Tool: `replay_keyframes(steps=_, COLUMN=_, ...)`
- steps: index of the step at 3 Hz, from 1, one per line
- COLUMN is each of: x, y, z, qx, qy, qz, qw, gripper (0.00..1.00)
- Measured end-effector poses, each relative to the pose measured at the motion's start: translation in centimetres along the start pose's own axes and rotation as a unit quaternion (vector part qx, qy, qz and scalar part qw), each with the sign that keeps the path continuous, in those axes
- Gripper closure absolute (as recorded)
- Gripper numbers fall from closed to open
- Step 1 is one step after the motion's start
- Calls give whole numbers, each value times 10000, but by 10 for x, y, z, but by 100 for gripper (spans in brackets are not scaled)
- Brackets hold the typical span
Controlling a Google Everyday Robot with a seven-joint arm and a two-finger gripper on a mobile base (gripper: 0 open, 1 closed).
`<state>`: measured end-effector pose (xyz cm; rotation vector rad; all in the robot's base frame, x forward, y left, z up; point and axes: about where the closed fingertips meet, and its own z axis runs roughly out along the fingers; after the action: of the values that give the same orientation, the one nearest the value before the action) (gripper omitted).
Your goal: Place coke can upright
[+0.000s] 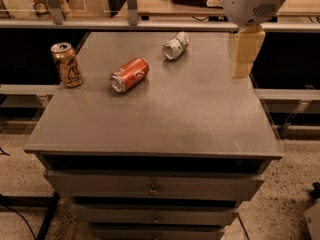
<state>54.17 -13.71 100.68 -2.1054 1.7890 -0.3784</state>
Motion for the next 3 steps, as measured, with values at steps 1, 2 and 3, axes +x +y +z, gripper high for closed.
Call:
replay_keyframes(steps=1, x=-33, y=-28, z=28, qx=-55, qy=209, qz=-892, qw=9958, gripper=0)
replay_keyframes(steps=2, x=-59, y=-56, z=67, qx=-252, qy=341, qz=-1422, qw=9889, gripper=0)
replay_keyframes(steps=3, x=-86, y=-72, z=101, qx=-489, qy=242, qz=-1828, qw=9816, gripper=0)
